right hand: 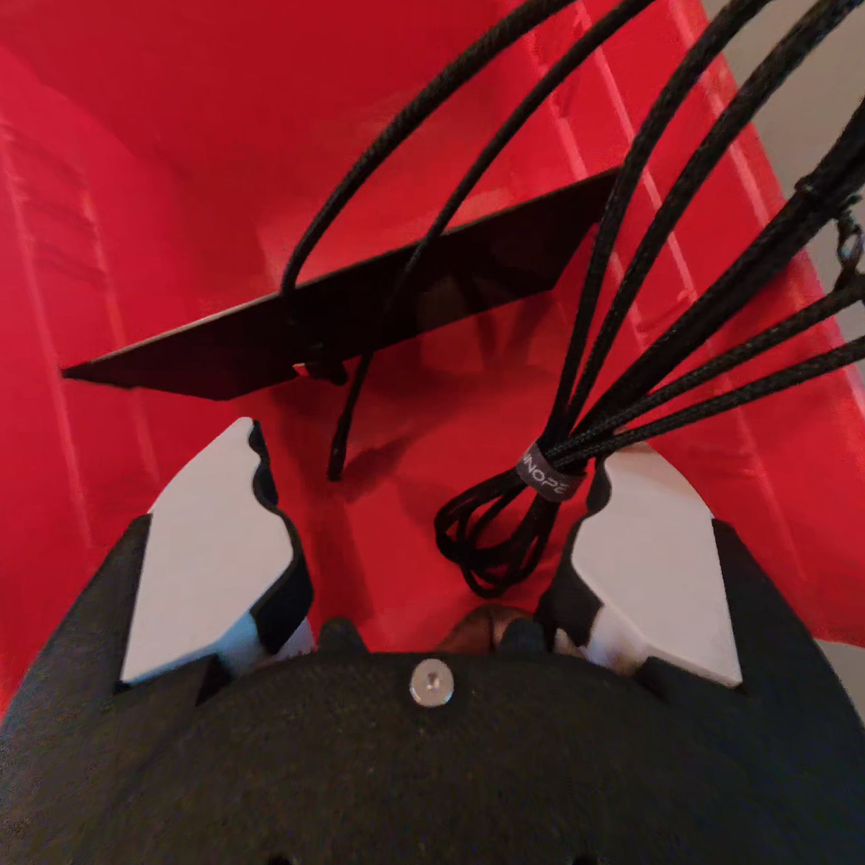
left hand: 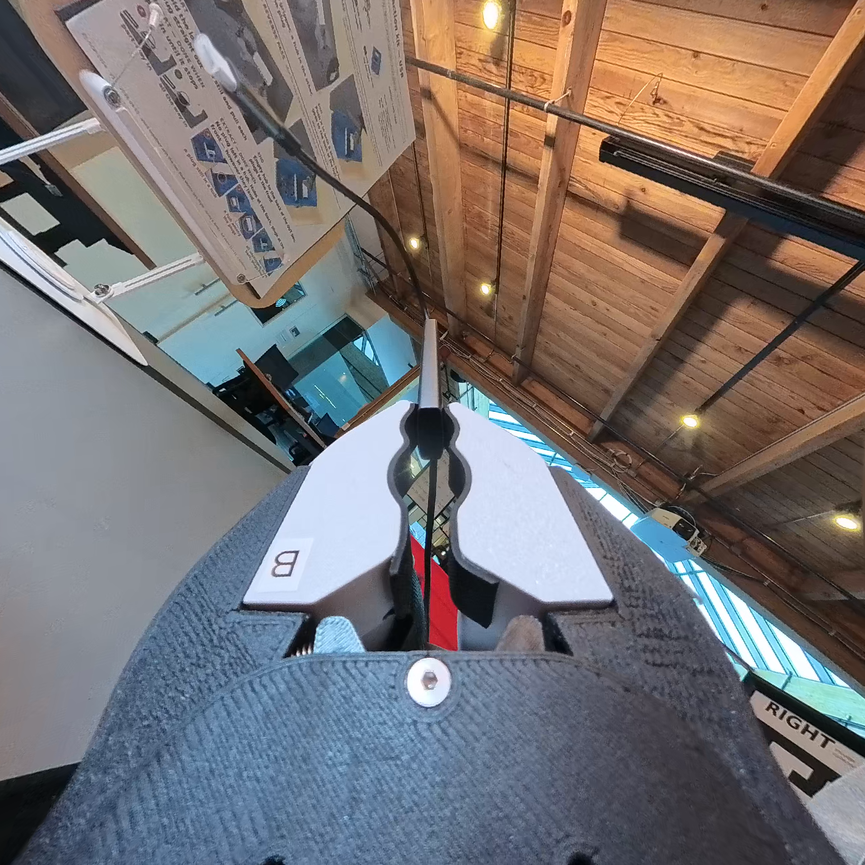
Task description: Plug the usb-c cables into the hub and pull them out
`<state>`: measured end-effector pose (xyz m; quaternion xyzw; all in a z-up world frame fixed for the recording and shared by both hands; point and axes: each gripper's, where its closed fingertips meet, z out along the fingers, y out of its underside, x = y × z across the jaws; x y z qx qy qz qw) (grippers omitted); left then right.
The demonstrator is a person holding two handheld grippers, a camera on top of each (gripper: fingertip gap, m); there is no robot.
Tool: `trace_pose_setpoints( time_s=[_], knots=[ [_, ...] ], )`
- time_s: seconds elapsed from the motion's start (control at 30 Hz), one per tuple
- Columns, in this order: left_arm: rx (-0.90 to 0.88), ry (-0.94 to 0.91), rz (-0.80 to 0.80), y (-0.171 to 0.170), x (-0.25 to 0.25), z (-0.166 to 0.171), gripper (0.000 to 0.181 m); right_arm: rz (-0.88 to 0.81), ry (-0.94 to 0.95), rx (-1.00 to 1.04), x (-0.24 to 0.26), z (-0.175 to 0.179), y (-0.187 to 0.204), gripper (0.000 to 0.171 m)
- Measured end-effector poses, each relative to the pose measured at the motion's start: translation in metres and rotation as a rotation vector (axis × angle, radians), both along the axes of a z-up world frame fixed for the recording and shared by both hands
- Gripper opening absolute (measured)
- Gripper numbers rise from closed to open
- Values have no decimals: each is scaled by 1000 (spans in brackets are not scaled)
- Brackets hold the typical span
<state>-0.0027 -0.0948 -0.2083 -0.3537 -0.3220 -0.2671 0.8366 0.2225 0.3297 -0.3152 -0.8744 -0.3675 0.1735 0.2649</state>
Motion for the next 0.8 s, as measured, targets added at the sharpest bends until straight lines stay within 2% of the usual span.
trace_pose_setpoints(
  time_s=[0.1, 0.17, 0.2, 0.23, 0.3, 0.43, 0.63, 0.73, 0.8],
  knots=[
    [3, -5, -1, 0, -1, 0, 11, -68, -137, 53, 3, -16, 13, 113],
    [3, -4, -3, 0, 0, 0, 11, -48, -195, 26, 2, -27, 11, 98],
    [3, -4, -5, 0, 0, 0, 11, -24, -183, 32, 0, -25, 9, 83],
    [3, -4, -7, 0, 0, 0, 11, -4, -178, 63, -1, -22, 9, 54],
    [5, -9, -12, 0, 0, 0, 11, 16, -187, 144, 2, -16, 13, 23],
    [9, -10, -15, 0, 1, 0, 11, 157, -41, 303, 0, 14, 9, 18],
    [5, -8, -15, 0, 1, 0, 11, 322, 258, 662, 9, 107, 12, 17],
    [2, -7, -14, 1, 1, 0, 11, 480, 286, 957, 18, 154, 10, 17],
    [0, -6, -14, 1, 1, 0, 11, 564, 206, 1132, 25, 176, 10, 17]
  ],
)
